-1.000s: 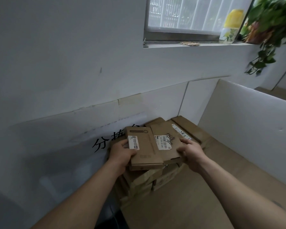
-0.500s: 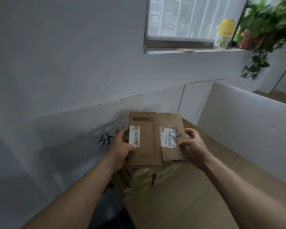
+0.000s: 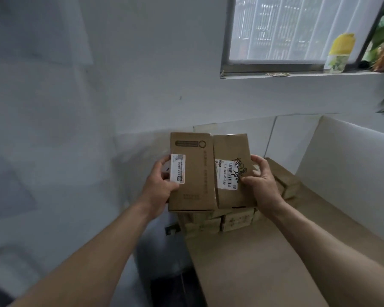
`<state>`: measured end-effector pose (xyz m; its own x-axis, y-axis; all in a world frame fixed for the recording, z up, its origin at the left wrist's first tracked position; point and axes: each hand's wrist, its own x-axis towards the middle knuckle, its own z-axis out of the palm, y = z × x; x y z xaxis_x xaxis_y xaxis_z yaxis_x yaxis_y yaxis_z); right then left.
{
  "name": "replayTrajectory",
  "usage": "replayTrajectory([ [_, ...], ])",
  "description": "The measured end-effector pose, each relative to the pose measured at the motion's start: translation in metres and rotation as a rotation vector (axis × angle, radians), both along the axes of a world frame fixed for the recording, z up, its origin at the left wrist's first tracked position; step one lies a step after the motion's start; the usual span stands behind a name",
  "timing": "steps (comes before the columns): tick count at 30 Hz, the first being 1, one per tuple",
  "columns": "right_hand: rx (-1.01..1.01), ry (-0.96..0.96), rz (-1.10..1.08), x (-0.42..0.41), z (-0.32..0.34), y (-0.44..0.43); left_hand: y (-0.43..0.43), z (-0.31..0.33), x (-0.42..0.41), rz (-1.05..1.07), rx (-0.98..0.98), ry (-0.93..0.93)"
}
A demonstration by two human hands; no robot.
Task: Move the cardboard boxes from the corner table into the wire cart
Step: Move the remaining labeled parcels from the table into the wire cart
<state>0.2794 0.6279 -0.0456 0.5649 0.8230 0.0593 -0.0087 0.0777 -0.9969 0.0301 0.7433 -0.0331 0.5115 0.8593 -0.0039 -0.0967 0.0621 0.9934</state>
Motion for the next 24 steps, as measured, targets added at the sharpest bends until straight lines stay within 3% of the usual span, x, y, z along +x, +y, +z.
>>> replayTrajectory([
  [13, 0.036, -0.008, 0.248, -0.127, 0.029, 0.0, -0.078, 0.026, -0.149, 0.324, 0.018, 0.024],
  [24, 0.062, -0.004, 0.453, -0.297, 0.04, -0.03, -0.16, 0.024, -0.325, 0.445, -0.053, -0.163],
])
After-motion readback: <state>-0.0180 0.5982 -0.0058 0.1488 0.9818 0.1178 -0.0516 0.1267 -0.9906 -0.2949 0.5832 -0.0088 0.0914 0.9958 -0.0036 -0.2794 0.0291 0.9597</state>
